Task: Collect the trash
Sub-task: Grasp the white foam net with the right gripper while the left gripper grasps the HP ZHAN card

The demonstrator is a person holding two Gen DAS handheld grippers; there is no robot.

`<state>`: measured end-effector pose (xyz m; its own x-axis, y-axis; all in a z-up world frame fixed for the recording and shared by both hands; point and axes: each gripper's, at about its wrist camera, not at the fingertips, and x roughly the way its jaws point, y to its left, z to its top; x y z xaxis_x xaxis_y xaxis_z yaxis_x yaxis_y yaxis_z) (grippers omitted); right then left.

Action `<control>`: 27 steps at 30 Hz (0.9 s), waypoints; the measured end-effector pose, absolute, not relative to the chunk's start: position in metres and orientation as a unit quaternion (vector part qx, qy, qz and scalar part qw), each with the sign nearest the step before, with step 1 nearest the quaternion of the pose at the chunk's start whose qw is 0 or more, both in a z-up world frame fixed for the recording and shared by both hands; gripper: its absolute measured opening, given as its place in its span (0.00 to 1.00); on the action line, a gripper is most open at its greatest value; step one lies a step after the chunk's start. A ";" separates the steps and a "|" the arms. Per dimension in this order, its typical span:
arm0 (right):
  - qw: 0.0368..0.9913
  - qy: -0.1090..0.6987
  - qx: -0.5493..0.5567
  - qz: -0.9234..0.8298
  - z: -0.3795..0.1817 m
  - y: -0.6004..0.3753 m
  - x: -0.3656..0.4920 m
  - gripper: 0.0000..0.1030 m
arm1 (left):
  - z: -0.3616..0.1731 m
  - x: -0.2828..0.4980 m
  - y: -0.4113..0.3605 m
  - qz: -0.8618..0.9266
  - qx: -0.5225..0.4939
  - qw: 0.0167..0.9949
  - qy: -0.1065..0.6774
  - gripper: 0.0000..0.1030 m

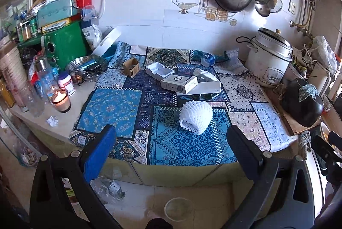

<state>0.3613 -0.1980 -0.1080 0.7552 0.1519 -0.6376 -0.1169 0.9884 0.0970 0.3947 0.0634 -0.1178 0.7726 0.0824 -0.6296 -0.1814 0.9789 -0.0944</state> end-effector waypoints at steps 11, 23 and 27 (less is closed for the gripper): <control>0.877 0.467 0.048 0.101 -0.183 -0.124 0.499 0.98 | -0.155 0.495 0.139 0.047 -0.066 0.925 0.370 1.00; 0.807 0.560 0.151 0.115 -0.253 -0.087 0.575 0.98 | -0.194 0.556 0.174 0.038 -0.056 0.902 0.426 0.88; 0.776 0.586 0.188 0.134 -0.270 -0.088 0.585 0.90 | -0.196 0.568 0.171 0.030 -0.055 0.899 0.433 0.88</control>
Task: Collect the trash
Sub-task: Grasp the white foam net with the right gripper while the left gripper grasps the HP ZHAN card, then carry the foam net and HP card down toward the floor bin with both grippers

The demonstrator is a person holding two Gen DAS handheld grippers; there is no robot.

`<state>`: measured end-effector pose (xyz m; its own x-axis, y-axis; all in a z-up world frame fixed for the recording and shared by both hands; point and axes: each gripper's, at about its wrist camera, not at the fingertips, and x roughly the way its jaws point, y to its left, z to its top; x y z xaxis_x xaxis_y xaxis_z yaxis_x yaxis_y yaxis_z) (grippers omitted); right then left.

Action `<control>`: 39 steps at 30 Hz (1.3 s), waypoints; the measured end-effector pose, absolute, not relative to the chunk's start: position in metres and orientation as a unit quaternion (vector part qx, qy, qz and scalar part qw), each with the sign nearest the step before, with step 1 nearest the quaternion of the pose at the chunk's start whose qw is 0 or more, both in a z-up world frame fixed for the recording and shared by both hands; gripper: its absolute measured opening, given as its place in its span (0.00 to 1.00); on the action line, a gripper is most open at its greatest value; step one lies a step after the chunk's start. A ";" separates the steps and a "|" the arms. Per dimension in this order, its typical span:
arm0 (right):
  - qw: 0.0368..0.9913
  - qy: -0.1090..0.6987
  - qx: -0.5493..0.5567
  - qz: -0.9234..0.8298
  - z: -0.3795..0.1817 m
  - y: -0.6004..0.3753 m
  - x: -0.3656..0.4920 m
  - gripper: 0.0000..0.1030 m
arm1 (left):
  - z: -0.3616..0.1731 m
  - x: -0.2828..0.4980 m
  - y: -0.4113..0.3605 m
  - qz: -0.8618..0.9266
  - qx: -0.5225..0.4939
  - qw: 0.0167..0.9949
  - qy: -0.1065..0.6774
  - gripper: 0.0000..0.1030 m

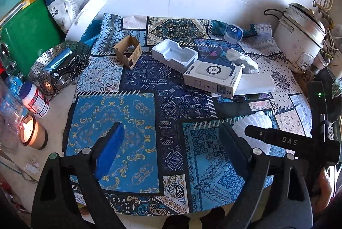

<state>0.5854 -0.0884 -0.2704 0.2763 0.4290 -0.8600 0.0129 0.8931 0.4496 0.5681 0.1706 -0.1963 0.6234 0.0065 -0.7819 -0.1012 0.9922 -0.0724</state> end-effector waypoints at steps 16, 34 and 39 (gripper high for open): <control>0.764 0.577 0.114 0.263 -0.245 -0.129 0.624 0.50 | -0.192 0.646 0.117 0.070 -0.102 0.878 0.462 0.88; 0.839 0.484 0.050 0.243 -0.182 -0.229 0.672 0.50 | -0.250 0.780 0.102 0.187 -0.203 0.812 0.514 0.96; 0.842 0.481 0.059 0.236 -0.183 -0.251 0.681 0.50 | -0.264 0.784 0.099 0.235 -0.164 0.796 0.534 0.96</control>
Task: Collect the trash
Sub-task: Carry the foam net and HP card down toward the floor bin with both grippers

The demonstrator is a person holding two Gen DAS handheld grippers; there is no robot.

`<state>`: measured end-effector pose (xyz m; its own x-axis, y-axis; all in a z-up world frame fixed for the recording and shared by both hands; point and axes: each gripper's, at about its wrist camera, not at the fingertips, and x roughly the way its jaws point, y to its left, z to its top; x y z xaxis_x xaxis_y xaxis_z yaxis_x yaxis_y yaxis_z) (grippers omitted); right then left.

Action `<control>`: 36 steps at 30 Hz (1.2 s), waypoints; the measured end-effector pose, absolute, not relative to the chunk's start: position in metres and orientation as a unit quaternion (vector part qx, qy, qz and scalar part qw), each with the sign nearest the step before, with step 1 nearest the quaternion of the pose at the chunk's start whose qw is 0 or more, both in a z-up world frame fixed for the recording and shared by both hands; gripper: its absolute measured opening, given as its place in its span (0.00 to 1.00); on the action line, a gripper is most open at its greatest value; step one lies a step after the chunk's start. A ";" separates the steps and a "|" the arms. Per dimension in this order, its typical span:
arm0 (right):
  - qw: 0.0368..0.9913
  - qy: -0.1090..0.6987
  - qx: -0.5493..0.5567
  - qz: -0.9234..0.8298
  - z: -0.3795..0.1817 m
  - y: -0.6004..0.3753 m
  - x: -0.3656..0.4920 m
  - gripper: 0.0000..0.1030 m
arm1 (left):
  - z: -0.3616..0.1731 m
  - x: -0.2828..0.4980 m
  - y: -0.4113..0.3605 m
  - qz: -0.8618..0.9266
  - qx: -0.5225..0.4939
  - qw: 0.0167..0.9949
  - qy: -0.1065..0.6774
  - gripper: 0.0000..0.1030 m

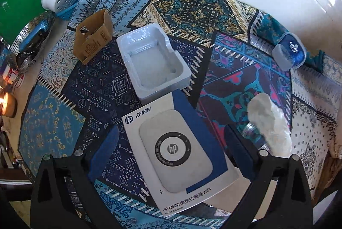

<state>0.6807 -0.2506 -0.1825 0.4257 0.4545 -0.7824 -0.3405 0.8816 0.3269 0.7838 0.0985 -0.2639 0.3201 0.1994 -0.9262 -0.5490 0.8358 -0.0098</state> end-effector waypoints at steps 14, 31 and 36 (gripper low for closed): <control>0.843 0.468 0.064 0.259 -0.178 -0.266 0.687 0.50 | -0.262 0.754 0.092 0.239 -0.217 0.792 0.518 0.77; 0.845 0.445 0.049 0.293 -0.163 -0.247 0.634 0.50 | -0.181 0.665 0.039 0.191 -0.145 0.869 0.433 0.77; 0.853 0.437 0.042 0.284 -0.157 -0.231 0.596 0.50 | -0.167 0.614 0.037 0.159 -0.143 0.886 0.411 0.77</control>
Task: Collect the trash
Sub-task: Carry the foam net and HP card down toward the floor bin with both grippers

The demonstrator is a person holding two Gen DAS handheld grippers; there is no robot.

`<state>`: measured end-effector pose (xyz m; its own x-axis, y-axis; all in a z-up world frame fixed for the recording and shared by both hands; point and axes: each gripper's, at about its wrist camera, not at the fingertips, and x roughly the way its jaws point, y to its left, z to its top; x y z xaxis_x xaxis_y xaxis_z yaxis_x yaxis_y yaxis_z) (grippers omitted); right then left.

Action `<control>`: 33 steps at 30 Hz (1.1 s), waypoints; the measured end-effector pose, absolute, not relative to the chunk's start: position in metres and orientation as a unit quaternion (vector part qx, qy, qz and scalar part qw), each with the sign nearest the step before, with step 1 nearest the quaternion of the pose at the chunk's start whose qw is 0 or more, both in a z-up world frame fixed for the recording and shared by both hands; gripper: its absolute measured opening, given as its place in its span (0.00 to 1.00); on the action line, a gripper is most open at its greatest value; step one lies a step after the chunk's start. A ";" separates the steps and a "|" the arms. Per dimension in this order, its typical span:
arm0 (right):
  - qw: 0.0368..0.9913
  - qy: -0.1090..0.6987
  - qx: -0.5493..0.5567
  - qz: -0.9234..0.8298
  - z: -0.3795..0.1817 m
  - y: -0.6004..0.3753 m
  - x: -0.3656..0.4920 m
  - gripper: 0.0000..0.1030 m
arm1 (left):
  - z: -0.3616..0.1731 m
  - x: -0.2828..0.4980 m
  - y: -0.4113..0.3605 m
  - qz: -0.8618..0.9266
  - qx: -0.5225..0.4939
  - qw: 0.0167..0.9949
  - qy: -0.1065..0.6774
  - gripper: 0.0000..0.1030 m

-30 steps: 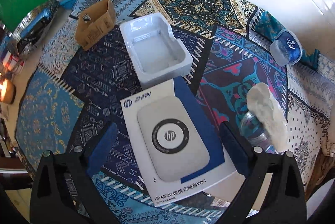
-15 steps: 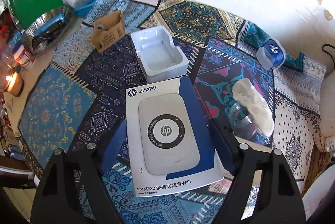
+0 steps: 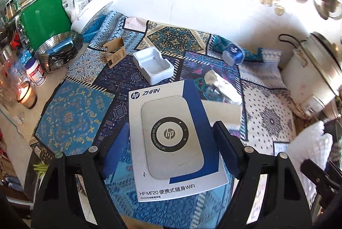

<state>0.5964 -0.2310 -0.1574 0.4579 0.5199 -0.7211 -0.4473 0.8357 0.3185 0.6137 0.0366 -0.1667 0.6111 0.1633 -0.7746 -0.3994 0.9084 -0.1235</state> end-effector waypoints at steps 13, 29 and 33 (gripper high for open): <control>0.863 0.445 0.064 0.229 -0.186 -0.184 0.479 0.50 | -0.192 0.449 0.053 0.072 -0.119 0.893 0.428 0.77; 0.827 0.520 0.061 0.206 -0.262 -0.164 0.397 0.50 | -0.263 0.367 0.049 0.033 -0.112 0.858 0.499 0.77; 0.807 0.552 0.051 0.203 -0.301 -0.166 0.393 0.50 | -0.301 0.369 0.041 0.027 -0.122 0.838 0.531 0.77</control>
<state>0.3927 -0.1664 -0.3007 0.3082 0.3846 -0.8701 -0.2718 0.9121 0.3068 0.3689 0.0406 -0.3008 0.4353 -0.0837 -0.8964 -0.1748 0.9689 -0.1754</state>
